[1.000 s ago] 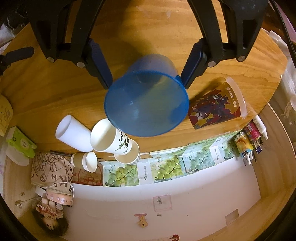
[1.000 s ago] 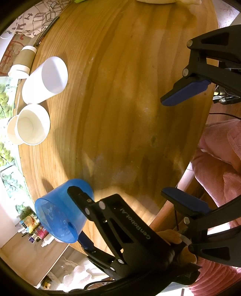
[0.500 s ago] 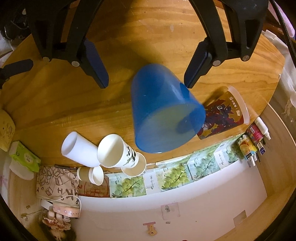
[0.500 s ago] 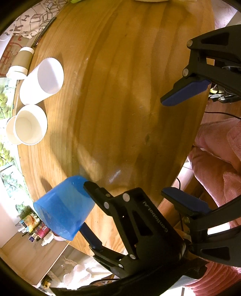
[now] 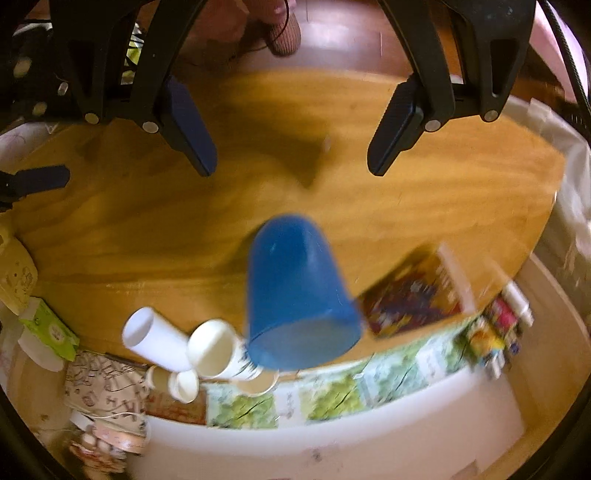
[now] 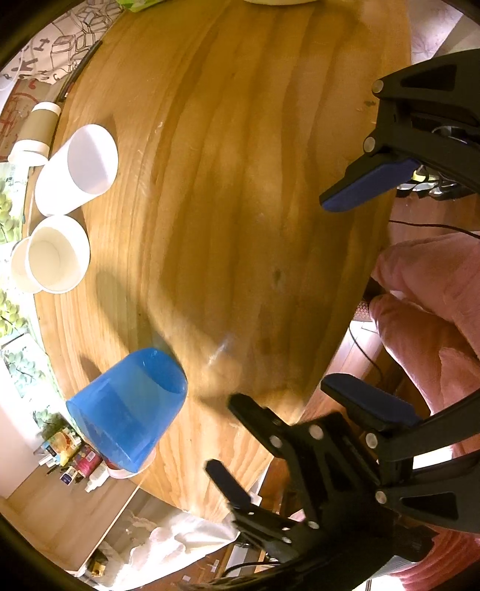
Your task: Flip cup upright
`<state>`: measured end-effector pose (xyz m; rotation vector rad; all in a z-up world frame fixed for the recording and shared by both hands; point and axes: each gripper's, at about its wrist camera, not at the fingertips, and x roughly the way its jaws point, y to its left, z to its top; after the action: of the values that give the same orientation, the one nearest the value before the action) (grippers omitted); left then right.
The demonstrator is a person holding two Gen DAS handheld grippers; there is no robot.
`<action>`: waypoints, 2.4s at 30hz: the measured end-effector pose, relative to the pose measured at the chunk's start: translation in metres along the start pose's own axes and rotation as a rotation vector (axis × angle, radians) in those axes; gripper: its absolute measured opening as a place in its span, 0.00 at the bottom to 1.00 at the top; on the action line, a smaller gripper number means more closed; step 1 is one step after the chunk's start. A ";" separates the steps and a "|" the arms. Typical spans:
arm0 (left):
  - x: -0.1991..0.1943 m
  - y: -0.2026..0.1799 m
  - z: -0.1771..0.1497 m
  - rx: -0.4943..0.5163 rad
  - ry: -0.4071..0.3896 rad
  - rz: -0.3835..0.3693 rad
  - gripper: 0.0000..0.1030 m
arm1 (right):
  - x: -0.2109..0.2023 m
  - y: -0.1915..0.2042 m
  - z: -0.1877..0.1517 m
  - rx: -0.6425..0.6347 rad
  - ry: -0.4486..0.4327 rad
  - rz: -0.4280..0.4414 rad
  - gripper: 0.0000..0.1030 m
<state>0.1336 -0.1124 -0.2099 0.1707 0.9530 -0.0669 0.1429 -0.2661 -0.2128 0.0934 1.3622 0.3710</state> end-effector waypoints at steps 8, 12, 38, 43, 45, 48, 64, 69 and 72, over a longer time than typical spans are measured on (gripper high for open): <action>-0.027 0.040 -0.013 -0.112 0.123 0.005 0.84 | -0.012 0.019 -0.004 0.010 -0.038 -0.006 0.87; -0.046 0.060 -0.010 -0.126 0.140 -0.001 0.84 | -0.026 0.035 -0.006 0.018 -0.078 -0.009 0.87; -0.145 0.149 0.011 -0.132 0.061 -0.213 0.99 | -0.141 0.163 -0.056 0.235 -0.395 -0.125 1.00; -0.173 0.143 0.020 -0.125 -0.051 -0.186 1.00 | -0.159 0.171 -0.061 0.190 -0.461 -0.164 1.00; -0.182 0.142 0.025 -0.142 -0.084 -0.173 0.99 | -0.167 0.173 -0.063 0.160 -0.492 -0.180 1.00; -0.196 0.138 0.028 -0.148 -0.131 -0.138 1.00 | -0.176 0.173 -0.067 0.136 -0.519 -0.195 1.00; -0.224 0.118 0.019 -0.159 -0.270 -0.003 1.00 | -0.185 0.155 -0.082 0.093 -0.596 -0.200 1.00; -0.227 0.113 0.021 -0.160 -0.297 0.010 1.00 | -0.189 0.151 -0.083 0.091 -0.612 -0.201 1.00; -0.229 0.110 0.021 -0.156 -0.308 0.018 1.00 | -0.190 0.150 -0.083 0.083 -0.619 -0.200 1.00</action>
<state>0.0325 -0.0120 0.0015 0.0234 0.6464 -0.0015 0.0015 -0.1975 -0.0110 0.1271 0.7642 0.0982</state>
